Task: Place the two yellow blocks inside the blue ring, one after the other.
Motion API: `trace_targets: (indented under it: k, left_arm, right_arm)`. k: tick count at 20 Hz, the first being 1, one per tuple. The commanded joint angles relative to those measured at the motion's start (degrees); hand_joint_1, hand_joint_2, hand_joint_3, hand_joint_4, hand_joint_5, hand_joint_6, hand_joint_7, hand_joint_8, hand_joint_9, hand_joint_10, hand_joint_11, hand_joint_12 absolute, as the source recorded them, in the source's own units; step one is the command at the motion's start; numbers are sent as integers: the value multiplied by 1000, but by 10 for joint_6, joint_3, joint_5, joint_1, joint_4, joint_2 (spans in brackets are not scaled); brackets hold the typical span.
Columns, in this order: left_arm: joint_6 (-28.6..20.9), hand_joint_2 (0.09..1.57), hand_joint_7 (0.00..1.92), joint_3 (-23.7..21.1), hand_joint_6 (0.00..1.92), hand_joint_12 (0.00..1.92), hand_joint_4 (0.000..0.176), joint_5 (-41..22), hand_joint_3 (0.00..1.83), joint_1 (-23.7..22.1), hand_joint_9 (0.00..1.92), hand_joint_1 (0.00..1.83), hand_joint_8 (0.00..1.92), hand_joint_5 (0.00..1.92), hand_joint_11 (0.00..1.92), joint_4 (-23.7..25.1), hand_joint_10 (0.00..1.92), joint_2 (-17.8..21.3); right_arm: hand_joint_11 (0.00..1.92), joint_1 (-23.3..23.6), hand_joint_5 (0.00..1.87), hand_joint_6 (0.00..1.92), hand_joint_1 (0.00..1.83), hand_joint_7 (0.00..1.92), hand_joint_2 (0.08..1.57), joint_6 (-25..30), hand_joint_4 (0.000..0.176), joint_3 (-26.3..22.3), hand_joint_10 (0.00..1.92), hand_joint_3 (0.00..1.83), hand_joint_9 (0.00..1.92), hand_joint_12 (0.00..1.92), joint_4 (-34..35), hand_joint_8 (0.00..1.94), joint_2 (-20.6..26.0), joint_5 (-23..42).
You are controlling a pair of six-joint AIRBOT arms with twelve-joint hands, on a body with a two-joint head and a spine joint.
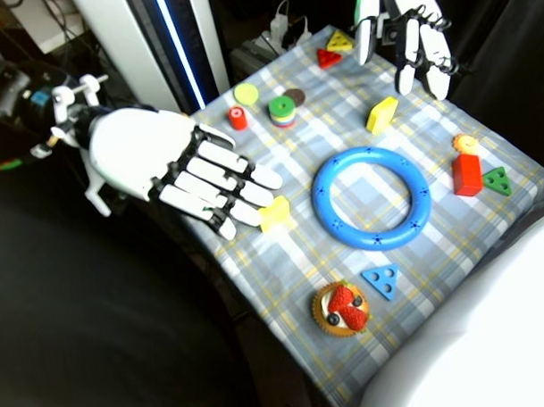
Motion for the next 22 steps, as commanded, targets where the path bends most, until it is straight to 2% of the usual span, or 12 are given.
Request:
trace_targets:
  k: [1, 2, 4, 7, 8, 9, 12, 13, 16, 18, 20, 22]
  left_arm:
    - [-4, 1060, 0, 4, 0, 0, 110, -60, 11, -3, 0, 642, 0, 0, 0, 0, 0, -4]
    - [-4, 1061, 0, 6, 0, 0, 106, -53, 8, -1, 0, 677, 0, 0, 0, -1, 0, -9]
    - [-4, 1041, 0, 11, 0, 0, 88, -44, 0, -1, 0, 730, 0, 0, 0, -2, 0, -14]
    - [-4, 1027, 0, 14, 0, 0, 108, -37, 0, -1, 0, 793, 0, 0, 0, -3, 0, -14]
    - [-4, 1015, 0, 16, 0, 0, 94, -30, 0, -1, 0, 854, 0, 0, 0, -3, 0, -14]
    - [-4, 1009, 0, 18, 0, 0, 105, -26, 0, -1, 0, 898, 0, 0, 0, -3, 0, -14]
    - [-3, 998, 0, 31, 0, 0, 69, -11, 0, -1, 0, 1066, 0, 0, 0, -15, 0, -23]
    - [-2, 1002, 36, 35, 14, 0, 46, -6, 0, -1, 6, 1142, 13, 39, 0, -20, 2, -27]
    - [2, 1051, 235, 56, 8, 6, 27, 14, 2, -5, 197, 1215, 13, 152, 7, -42, 43, -45]
    - [6, 1083, 371, 70, 10, 511, 16, 25, 1, -8, 292, 1155, 11, 262, 0, -56, 10, -56]
    - [19, 1098, 479, 77, 24, 847, 0, 28, 0, -11, 361, 1113, 19, 400, 0, -71, 32, -62]
    - [23, 1112, 535, 82, 31, 942, 0, 35, 3, -16, 379, 1105, 22, 478, 0, -74, 36, -67]
  right_arm:
    - [0, 4, 0, 0, 618, 0, 1195, 2, 2, 3, 0, 21, 0, 1, -7, 0, -2, 70]
    - [0, 4, 0, 0, 638, 0, 1185, 2, 10, 5, 0, 12, 0, 0, -4, 0, -6, 70]
    - [0, 2, 0, 0, 680, 0, 1167, 5, 0, 8, 0, 1, 0, 0, -4, 0, -11, 69]
    - [0, 2, 0, 0, 629, 0, 1176, 6, 0, 8, 0, 4, 0, 0, -4, 0, -11, 69]
    - [0, 2, 0, 0, 621, 0, 1187, 9, 0, 9, 0, 8, 0, 0, -4, 0, -11, 69]
    - [0, 1, 0, 0, 625, 0, 1189, 11, 0, 9, 0, 8, 0, 0, -4, 0, -11, 69]
    - [0, 0, 0, 0, 551, 0, 1189, 18, 0, 10, 0, 6, 0, 0, -4, 0, -11, 69]
    - [0, -1, 0, 0, 552, 0, 1194, 18, 0, 10, 0, 7, 0, 0, -4, 0, -11, 70]
    - [0, -4, 0, 0, 592, 0, 1192, 29, 0, 12, 0, 3, 0, 0, -1, 0, -11, 80]
    - [0, -5, 0, 0, 602, 0, 1190, 31, 0, 12, 0, 2, 0, 0, 0, 0, -11, 84]
    - [0, -6, 0, 0, 580, 0, 1197, 32, 0, 12, 0, 4, 0, 0, 0, 0, -10, 84]
    - [0, -8, 0, 0, 610, 0, 1192, 34, 0, 12, 0, 1, 0, 0, 1, 0, -10, 85]
